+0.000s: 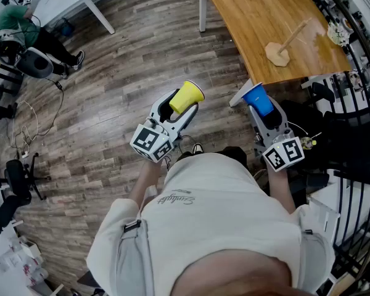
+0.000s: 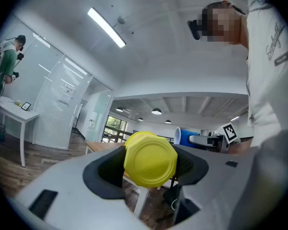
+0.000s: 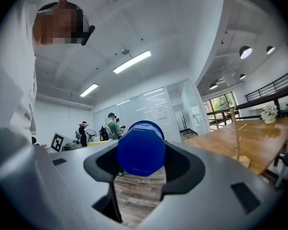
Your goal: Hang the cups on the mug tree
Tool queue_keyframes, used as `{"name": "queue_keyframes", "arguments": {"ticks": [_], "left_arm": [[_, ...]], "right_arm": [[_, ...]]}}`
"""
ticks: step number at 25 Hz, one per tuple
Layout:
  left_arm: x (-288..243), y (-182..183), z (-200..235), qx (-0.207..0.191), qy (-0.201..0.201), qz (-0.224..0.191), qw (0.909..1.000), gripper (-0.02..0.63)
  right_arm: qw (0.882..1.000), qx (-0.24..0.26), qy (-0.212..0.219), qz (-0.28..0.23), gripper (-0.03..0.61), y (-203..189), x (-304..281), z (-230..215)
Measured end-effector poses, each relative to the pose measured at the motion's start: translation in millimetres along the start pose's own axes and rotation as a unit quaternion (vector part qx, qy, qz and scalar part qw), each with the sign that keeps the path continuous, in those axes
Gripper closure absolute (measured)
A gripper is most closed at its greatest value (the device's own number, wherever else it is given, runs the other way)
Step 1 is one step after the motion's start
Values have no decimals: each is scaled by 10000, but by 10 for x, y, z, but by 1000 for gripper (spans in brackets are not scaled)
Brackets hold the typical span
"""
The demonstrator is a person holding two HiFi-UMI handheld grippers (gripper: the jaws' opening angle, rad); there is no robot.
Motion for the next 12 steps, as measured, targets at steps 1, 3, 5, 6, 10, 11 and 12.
{"name": "queue_keyframes", "arguments": {"ticks": [1, 3, 5, 6, 10, 11, 12], "left_arm": [[13, 7, 3, -4, 2, 10, 10000, 338], [36, 8, 17, -53, 6, 58, 10000, 338], [56, -17, 41, -130, 16, 134, 9998, 337], [63, -36, 53, -128, 24, 160, 9998, 337], [41, -142, 123, -22, 60, 232, 9997, 337], [20, -166, 147, -6, 61, 272, 9996, 338], [-5, -184, 160, 18, 58, 314, 9995, 338]], "right_arm": [[10000, 9, -3, 2, 342, 1, -5, 13], [10000, 44, -4, 5, 342, 2, -23, 34], [10000, 97, -6, 14, 342, -1, -50, 41], [9999, 113, -11, 20, 342, -4, -62, 36], [9998, 169, -36, 47, 341, -45, -83, -16], [9998, 163, -58, 62, 341, -68, -82, -30], [9998, 140, -87, 88, 341, -92, -72, -45]]}}
Point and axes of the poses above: the fingertips, and each gripper's own axes: x backward along the fingers, z to its left, y out of its top, the point moved 3 cm from there along x, backward along the fingers, and after that the axes turned 12 degrees about -z, right-handed, at the moved point
